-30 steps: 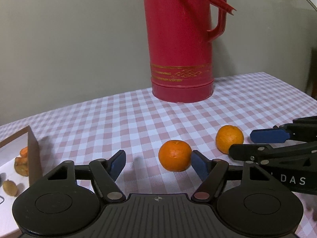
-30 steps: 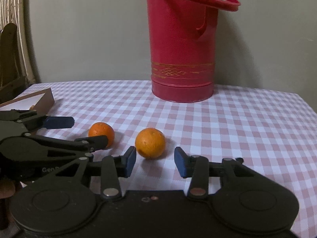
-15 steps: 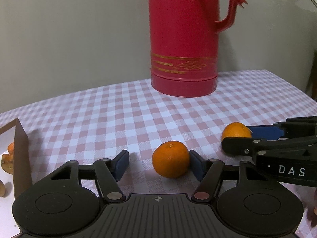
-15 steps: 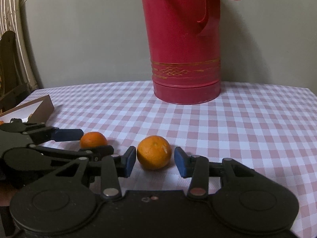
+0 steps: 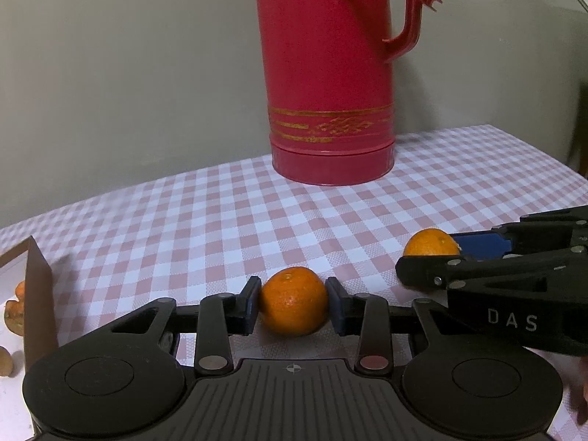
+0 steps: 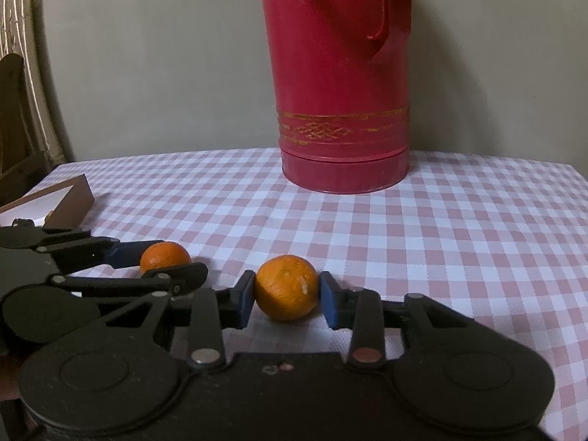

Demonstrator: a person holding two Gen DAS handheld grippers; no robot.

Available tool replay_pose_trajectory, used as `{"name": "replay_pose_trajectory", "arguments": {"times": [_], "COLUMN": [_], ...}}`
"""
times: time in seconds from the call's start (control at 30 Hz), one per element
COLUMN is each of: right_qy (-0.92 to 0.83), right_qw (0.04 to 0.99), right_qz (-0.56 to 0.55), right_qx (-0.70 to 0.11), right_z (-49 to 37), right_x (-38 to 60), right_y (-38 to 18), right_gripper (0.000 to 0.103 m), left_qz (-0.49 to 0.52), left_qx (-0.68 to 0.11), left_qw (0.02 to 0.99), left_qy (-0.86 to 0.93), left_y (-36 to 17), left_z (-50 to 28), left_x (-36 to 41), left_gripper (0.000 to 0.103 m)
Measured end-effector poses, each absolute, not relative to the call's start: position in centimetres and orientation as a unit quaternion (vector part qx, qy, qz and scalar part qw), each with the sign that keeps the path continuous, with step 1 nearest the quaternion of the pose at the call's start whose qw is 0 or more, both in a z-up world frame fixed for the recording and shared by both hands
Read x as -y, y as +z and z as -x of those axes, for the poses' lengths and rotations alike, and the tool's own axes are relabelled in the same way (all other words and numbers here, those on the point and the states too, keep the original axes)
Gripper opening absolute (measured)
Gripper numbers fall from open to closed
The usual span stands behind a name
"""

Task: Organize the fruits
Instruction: 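Carry both held mandarins back over the white box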

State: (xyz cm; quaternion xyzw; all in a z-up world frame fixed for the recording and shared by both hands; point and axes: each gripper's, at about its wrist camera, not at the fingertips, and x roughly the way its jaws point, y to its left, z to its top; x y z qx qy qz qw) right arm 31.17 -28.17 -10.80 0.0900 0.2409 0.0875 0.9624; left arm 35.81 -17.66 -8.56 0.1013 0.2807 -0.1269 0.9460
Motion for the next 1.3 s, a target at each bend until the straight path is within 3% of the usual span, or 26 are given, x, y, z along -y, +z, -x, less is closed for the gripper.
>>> {"name": "replay_pose_trajectory", "arguments": {"times": [1.3], "right_qy": [0.068], "right_qw": [0.984], "right_qz": [-0.056], "right_qx": [-0.158], "right_z": [-15.1], "right_x": [24.5], "right_y": [-7.6], "right_gripper": [0.028], "left_qz": [-0.060], "left_qx": [-0.172], "left_qw": [0.981], "left_qy": [-0.073], "left_y": [-4.1], "left_z": [-17.0], "left_x": [9.0], "left_gripper": [0.038]}}
